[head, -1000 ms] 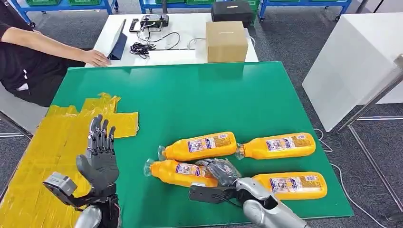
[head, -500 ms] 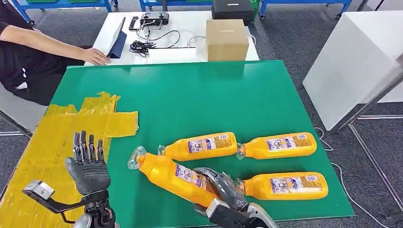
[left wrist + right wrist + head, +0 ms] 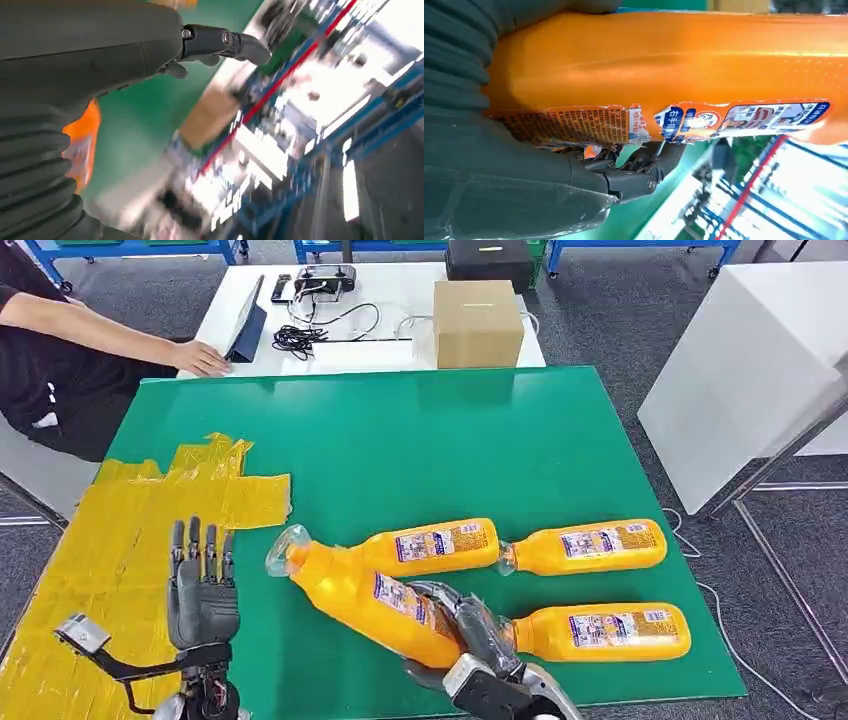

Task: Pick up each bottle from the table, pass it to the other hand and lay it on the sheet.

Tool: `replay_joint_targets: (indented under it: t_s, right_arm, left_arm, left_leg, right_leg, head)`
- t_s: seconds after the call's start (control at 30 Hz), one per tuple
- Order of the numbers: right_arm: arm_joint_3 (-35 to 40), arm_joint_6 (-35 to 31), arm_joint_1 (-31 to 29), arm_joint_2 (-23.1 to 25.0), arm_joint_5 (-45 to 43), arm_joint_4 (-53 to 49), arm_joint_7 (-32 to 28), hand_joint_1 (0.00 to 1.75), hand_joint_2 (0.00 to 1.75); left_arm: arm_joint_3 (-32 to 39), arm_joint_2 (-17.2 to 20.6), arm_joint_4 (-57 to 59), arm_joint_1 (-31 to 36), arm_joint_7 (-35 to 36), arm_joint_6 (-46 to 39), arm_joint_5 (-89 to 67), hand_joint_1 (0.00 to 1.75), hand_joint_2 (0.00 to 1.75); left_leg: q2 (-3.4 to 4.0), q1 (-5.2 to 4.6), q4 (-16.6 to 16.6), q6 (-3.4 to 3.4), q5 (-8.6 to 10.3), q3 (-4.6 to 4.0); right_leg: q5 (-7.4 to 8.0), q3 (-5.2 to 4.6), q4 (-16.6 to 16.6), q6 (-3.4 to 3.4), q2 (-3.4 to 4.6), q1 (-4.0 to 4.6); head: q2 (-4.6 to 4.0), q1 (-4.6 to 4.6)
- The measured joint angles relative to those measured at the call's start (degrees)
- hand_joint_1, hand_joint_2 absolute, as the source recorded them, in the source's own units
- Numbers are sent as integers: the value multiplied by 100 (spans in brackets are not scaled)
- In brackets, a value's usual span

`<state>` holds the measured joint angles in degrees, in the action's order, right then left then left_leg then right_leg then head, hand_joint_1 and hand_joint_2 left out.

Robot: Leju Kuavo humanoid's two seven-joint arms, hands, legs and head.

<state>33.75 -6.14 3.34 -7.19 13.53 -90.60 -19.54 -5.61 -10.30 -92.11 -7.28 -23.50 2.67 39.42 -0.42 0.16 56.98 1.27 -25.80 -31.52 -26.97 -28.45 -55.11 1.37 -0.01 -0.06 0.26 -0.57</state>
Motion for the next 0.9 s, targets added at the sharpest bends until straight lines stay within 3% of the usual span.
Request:
replay_joint_targets:
  t_s: [0.33, 0.9]
  right_arm:
    - [-118, -304, -453, 328, 210, 160, -35, 175, 175]
    - [201, -348, -843, 689, 684, 595, 155, 175, 175]
  left_arm:
    - [-641, 197, 129, -29, 510, 1495, 433, 0, 175]
    - [-881, 271, 385, 56, 564, 1720, 359, 0, 175]
  left_leg:
    - [0, 0, 0, 0, 1, 0]
    - [-1, 1, 0, 0, 1, -6]
  right_leg:
    - [0, -1, 0, 0, 0, 0]
    - [0, -6, -1, 0, -1, 0]
  head:
    - [0, 0]
    - [0, 0]
